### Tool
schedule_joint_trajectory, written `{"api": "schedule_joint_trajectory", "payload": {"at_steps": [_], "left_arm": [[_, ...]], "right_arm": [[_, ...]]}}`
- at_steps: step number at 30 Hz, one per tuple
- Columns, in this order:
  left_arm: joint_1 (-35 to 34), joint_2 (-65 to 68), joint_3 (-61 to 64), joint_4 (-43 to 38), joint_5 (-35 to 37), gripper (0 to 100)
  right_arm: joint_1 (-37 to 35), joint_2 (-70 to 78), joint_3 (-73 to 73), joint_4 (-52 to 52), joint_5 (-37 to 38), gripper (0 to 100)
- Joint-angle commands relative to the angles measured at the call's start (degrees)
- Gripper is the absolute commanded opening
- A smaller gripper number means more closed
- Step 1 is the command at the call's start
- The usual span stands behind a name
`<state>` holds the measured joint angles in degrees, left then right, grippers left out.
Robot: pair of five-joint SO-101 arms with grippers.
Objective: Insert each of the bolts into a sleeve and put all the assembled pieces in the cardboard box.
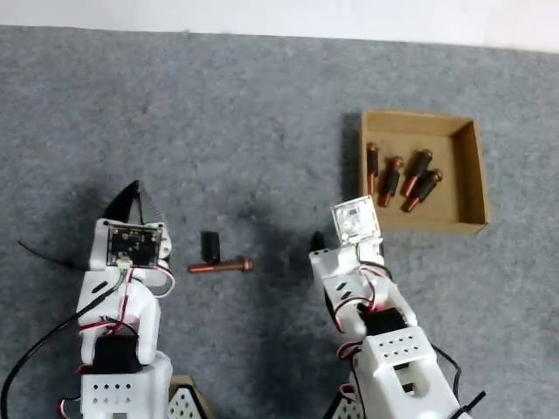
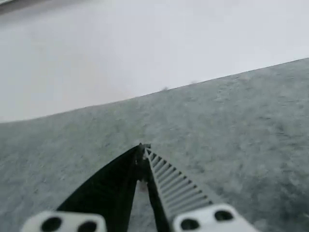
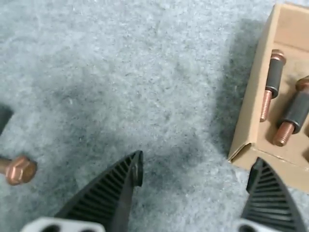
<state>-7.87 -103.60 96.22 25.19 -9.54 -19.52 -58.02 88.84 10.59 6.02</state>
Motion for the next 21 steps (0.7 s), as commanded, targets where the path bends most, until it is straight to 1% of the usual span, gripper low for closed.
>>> {"api": "schedule_joint_trajectory", "payload": {"at_steps": [1, 9, 12, 15, 17, 18, 21], "left_arm": [[-5.49, -1.1, 0.92, 1.32, -0.26, 1], [-6.73, -1.1, 0.92, 1.67, -0.26, 1], [-6.81, -1.1, 0.92, 1.67, -0.26, 1], [-6.81, -1.1, 0.92, 1.67, -0.26, 1], [-6.9, -1.1, 0.92, 1.41, -0.26, 1], [-7.6, -1.1, 0.92, 1.32, -0.26, 1], [-10.15, -1.19, 0.92, 1.32, -0.26, 1]], "right_arm": [[-0.22, -0.66, -0.22, -1.27, 0.0, 31.0], [-1.19, -1.01, -0.22, -1.01, -0.35, 31.0], [-7.96, -1.01, -0.22, -0.4, -0.35, 31.0], [-18.07, -0.57, -4.26, 5.85, -0.35, 31.0], [-23.25, -0.48, -8.31, 10.42, -0.18, 31.0], [-24.66, -0.31, -10.15, 10.86, -0.18, 31.0], [-25.27, 3.38, -16.75, 10.95, -0.35, 31.0]]}}
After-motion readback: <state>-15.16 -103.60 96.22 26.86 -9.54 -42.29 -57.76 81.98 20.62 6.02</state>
